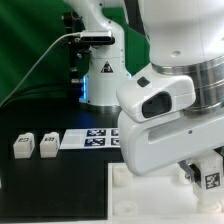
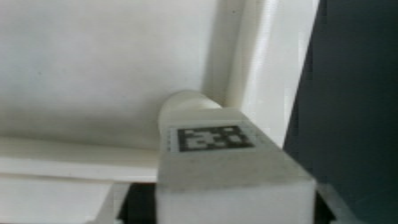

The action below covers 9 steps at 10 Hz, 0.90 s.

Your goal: Assemble one leg

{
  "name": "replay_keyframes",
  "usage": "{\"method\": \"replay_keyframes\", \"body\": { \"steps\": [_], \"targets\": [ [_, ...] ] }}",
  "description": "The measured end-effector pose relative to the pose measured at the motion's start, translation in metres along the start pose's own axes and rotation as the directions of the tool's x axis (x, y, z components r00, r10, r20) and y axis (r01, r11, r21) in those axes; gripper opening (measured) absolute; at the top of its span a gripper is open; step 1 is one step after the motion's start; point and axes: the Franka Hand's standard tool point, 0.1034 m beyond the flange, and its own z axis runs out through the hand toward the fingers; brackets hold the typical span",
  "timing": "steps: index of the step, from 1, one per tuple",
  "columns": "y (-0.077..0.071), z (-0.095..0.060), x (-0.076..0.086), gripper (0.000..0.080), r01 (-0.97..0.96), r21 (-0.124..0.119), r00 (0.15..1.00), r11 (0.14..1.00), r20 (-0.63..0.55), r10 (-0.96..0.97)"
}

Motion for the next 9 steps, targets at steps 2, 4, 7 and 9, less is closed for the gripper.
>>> {"method": "replay_keyframes", "body": {
  "steps": [2, 4, 7, 9],
  "targets": [
    [0.0022, 0.0013, 0.0036, 0.0298, -0.332, 0.016, 0.942, 0.943, -0.035, 0.333],
    [0.0030, 0.0016, 0.0046, 0.0298, -0.636, 0.033, 0.770, 0.771, -0.040, 0.637],
    [0.0029, 0.0015, 0.0046, 0.0298, -0.870, 0.062, 0.490, 0.489, -0.009, 0.872],
    [0.0018, 0.0025, 0.0046, 0.0298, -0.942, 0.068, 0.328, 0.327, 0.003, 0.945]
  ]
}}
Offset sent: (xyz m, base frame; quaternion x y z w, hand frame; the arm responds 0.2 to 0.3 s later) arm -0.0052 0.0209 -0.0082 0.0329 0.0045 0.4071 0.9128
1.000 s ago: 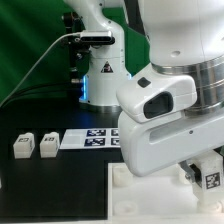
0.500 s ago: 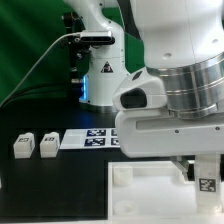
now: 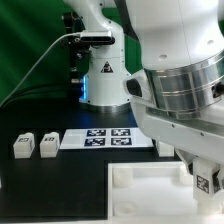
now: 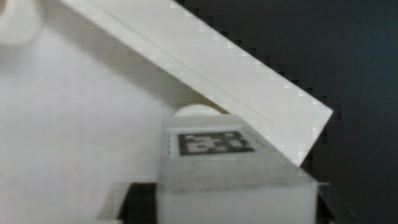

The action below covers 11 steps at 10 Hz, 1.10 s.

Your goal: Assemble one leg

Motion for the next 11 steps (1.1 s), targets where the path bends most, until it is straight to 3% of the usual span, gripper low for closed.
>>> {"method": "replay_keyframes", "body": {
  "steps": [2, 3, 4, 5, 6, 7, 8, 10, 11],
  "targets": [
    [0.005, 0.004, -0.009, 0.0297, -0.290, 0.078, 0.957, 0.954, -0.002, 0.291],
    [0.007, 0.007, -0.015, 0.0297, -0.332, 0.077, 0.943, 0.940, 0.013, 0.332],
    [0.006, 0.007, -0.015, 0.0374, -0.289, 0.079, 0.957, 0.954, 0.010, 0.289],
    [0.006, 0.007, -0.015, 0.0374, -0.258, 0.079, 0.966, 0.963, 0.009, 0.258],
    [0.006, 0.008, -0.015, 0.0510, -0.236, 0.078, 0.972, 0.969, 0.009, 0.236],
    [0.007, 0.009, -0.013, 0.0604, -0.156, 0.076, 0.988, 0.985, 0.004, 0.156],
    [0.008, 0.007, -0.014, 0.0604, 0.045, 0.058, 0.999, 0.997, -0.004, -0.045],
    [0.001, 0.001, -0.027, 0.0647, 0.286, -0.004, 0.958, 0.958, -0.025, -0.286],
    [0.001, 0.002, -0.026, 0.0647, 0.418, -0.004, 0.908, 0.908, -0.026, -0.418]
  ]
}}
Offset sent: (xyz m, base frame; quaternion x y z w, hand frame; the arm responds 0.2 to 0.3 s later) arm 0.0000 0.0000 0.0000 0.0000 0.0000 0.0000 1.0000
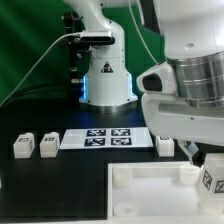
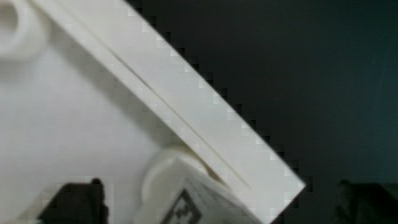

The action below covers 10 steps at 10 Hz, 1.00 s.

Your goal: Assemble one leg

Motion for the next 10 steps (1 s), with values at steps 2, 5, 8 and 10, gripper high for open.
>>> {"method": "replay_keyframes", "body": {
  "steps": [2, 5, 8, 10],
  "targets": [
    [0.001, 0.000, 0.001, 0.0649, 0.234, -0.010, 0.972, 0.972, -0.004, -0.234],
    [0.006, 0.002, 0.012, 0.0649, 0.636, -0.046, 0.771, 0.770, -0.003, -0.637],
    [0.008, 0.001, 0.021, 0.0526, 0.731, -0.043, 0.682, 0.681, -0.002, -0.732],
    [0.008, 0.002, 0.021, 0.0388, 0.703, -0.042, 0.710, 0.710, -0.003, -0.704]
  ]
}}
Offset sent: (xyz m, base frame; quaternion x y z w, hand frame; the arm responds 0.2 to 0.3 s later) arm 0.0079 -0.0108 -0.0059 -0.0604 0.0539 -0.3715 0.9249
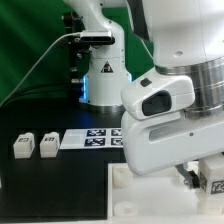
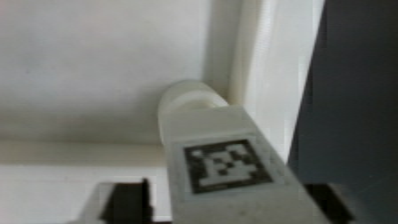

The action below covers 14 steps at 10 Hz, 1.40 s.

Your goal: Assemble one leg

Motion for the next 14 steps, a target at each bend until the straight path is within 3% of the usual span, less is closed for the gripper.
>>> {"method": "replay_keyframes", "body": {
  "steps": [1, 4, 8, 9, 12, 14],
  "targets": [
    [0.001, 0.000, 0.000, 0.0291, 0.003, -0.002, 1.000, 1.000, 0.000, -0.003],
    [0.002, 0.001, 0.000, 0.0291, -0.306, -0.004, 0.952, 0.952, -0.014, 0.306],
    [0.006, 0.001, -0.006, 0.0292, -0.739, 0.088, 0.667, 0.668, -0.038, 0.744],
    [0.005, 0.002, -0.007, 0.0292, -0.826, 0.108, 0.554, 0.553, -0.031, 0.832],
    [-0.006, 0.005, -0.009, 0.0292, -0.971, 0.114, 0.214, 0.210, 0.019, 0.977],
    [-0.009, 0.006, -0.009, 0.0292, -0.976, 0.114, 0.189, 0.185, 0.027, 0.982]
  ]
}}
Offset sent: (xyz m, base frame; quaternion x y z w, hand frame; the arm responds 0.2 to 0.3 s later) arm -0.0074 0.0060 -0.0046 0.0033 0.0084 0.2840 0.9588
